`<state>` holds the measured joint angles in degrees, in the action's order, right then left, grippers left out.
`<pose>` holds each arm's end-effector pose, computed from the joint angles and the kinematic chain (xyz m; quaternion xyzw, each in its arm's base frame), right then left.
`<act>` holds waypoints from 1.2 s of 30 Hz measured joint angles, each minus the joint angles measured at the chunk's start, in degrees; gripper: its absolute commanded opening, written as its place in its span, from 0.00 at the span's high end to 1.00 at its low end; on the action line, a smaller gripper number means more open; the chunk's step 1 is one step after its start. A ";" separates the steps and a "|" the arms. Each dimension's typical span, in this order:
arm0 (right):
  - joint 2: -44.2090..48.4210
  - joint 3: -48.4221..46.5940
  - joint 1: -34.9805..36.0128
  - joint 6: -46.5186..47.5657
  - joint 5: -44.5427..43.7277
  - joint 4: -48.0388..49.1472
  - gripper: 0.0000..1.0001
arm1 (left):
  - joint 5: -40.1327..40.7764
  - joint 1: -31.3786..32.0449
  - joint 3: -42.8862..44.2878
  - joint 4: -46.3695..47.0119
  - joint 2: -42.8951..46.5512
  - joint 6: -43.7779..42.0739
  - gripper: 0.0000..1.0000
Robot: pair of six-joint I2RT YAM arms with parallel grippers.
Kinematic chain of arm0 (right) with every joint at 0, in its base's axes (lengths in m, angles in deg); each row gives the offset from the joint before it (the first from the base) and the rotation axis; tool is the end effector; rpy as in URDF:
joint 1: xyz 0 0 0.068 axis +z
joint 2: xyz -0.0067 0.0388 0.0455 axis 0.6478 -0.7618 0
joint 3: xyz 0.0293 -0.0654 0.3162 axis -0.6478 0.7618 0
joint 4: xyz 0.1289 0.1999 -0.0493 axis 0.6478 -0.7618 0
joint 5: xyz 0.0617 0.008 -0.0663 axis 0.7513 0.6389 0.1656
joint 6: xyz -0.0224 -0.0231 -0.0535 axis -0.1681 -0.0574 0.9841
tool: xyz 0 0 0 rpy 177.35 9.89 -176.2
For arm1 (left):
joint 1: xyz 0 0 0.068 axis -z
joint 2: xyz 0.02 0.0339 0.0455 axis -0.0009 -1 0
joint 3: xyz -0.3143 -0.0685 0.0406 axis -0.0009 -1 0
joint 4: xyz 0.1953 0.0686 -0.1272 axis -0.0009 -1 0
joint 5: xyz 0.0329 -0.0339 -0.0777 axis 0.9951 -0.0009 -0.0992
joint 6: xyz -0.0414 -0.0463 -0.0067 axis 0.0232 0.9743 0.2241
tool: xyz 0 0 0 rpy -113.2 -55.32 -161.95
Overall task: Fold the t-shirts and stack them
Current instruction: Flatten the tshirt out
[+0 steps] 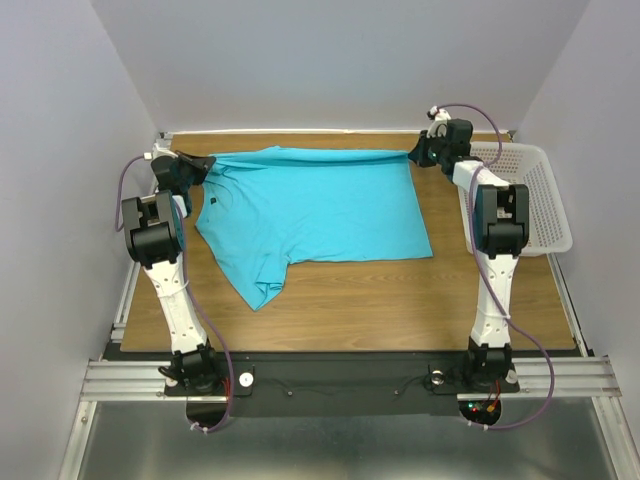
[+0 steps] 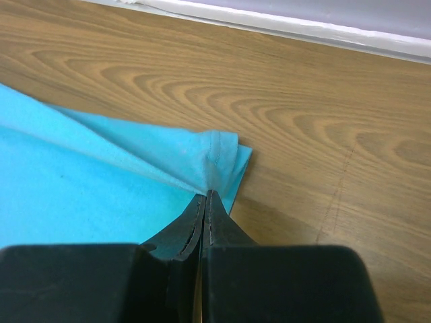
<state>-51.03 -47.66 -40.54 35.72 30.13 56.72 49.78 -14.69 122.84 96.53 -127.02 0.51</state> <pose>0.5815 0.0195 0.2122 -0.1156 0.8311 0.1955 0.5076 0.5311 0.1163 0.1921 -0.2548 0.6790 -0.3767 0.5763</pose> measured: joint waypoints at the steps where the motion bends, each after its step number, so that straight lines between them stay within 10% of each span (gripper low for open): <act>1: 0.26 0.35 0.00 0.33 0.07 0.02 0.99 | -0.04 0.00 0.00 -0.07 0.00 -0.15 1.00; 36: 2.69 3.13 0.00 1.62 -0.87 -0.09 0.99 | -5.49 -0.74 3.06 -11.32 4.81 -18.56 0.97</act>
<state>-48.34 -44.54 -40.54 37.34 29.25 56.63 44.30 -15.43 125.90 85.20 -122.22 -18.05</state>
